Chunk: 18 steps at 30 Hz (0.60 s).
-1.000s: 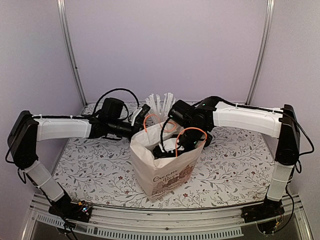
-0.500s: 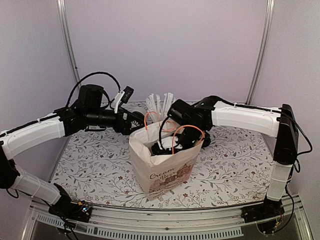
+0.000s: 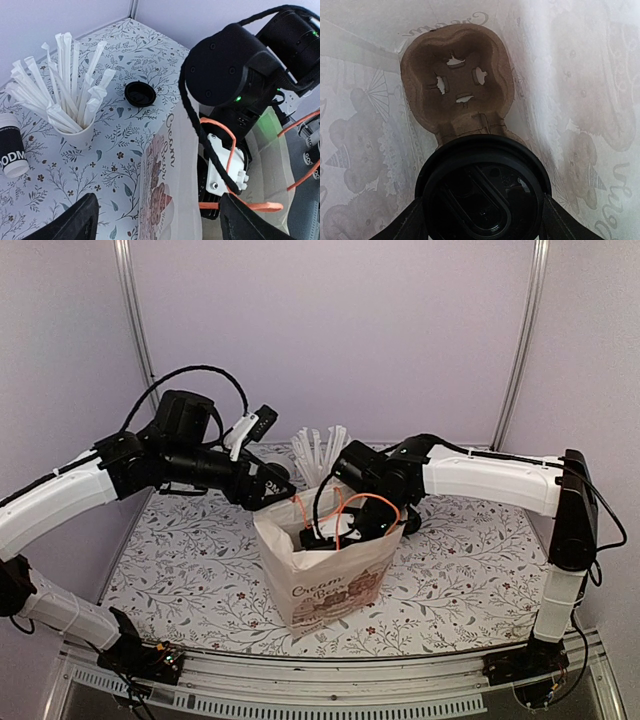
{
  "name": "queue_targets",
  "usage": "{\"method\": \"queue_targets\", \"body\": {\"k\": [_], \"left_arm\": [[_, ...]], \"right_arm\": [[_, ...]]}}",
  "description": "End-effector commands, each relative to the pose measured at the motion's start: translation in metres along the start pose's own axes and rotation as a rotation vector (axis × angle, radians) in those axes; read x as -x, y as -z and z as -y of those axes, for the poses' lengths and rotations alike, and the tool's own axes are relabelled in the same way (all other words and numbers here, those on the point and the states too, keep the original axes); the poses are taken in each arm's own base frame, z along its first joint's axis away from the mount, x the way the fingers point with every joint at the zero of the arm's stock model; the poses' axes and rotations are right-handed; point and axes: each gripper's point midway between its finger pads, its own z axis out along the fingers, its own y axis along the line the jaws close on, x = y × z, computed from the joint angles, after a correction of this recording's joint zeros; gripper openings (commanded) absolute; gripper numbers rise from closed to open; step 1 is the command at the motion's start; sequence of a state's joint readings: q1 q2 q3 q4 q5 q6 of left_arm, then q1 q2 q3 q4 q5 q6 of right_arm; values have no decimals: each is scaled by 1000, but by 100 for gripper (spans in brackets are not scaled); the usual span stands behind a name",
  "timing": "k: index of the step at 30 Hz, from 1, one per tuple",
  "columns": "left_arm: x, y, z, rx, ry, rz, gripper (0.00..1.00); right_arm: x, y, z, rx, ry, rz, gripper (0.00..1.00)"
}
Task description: Pack the takeout coffee
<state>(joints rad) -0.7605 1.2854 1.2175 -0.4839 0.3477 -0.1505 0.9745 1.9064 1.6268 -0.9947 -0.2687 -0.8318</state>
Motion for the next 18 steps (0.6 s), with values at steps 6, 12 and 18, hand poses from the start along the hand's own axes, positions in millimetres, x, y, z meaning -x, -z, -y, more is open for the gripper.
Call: {"method": "queue_targets", "body": {"k": [6, 12, 18], "left_arm": [[4, 29, -6, 121, -35, -19, 86], [2, 34, -2, 109, -39, -29, 86], [-8, 13, 5, 44, -50, -90, 82]], "right_arm": [[-64, -55, -30, 152, -104, -253, 37], [-61, -52, -26, 124, -117, -241, 37], [-61, -53, -27, 126, -119, -240, 36]]}}
